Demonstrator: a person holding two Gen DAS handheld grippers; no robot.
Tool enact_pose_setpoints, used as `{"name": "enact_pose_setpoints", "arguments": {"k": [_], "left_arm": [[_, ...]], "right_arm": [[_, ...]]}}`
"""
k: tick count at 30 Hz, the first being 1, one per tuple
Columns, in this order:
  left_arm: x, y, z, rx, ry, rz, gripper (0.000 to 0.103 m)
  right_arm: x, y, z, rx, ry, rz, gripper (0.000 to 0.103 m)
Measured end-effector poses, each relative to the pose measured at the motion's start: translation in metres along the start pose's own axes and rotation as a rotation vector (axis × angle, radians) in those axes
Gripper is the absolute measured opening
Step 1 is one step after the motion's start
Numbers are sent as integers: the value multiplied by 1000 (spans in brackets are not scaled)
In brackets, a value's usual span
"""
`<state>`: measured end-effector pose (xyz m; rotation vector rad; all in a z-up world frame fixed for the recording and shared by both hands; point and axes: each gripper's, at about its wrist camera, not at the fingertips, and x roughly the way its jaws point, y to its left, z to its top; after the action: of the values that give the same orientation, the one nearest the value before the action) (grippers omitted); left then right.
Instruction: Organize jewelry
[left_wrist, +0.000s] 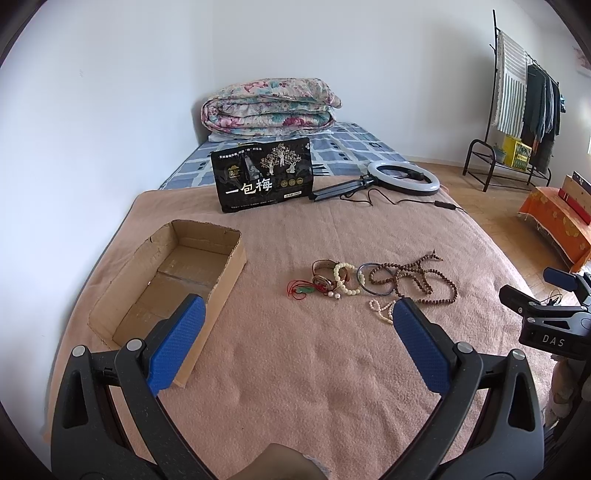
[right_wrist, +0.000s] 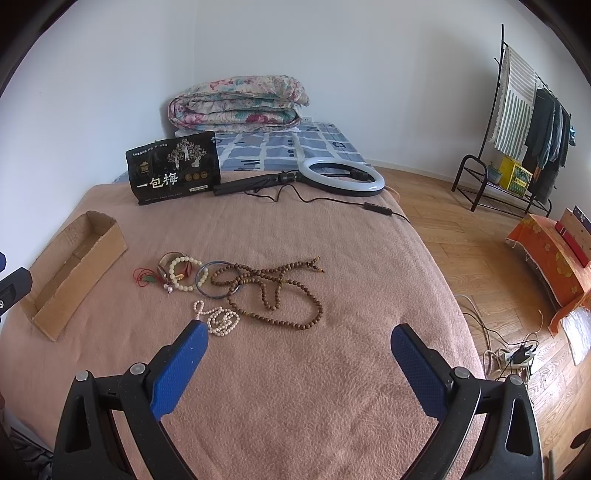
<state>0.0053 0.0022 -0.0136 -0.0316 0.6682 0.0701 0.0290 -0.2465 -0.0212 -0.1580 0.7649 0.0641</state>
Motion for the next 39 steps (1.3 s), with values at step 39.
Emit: {"name": "enact_pose_setpoints", "arguments": {"k": [39], "left_arm": [[47,0,-21,-16,159,-107,91]], "right_arm": [[49,-16,11,-97,145,158,94]]}}
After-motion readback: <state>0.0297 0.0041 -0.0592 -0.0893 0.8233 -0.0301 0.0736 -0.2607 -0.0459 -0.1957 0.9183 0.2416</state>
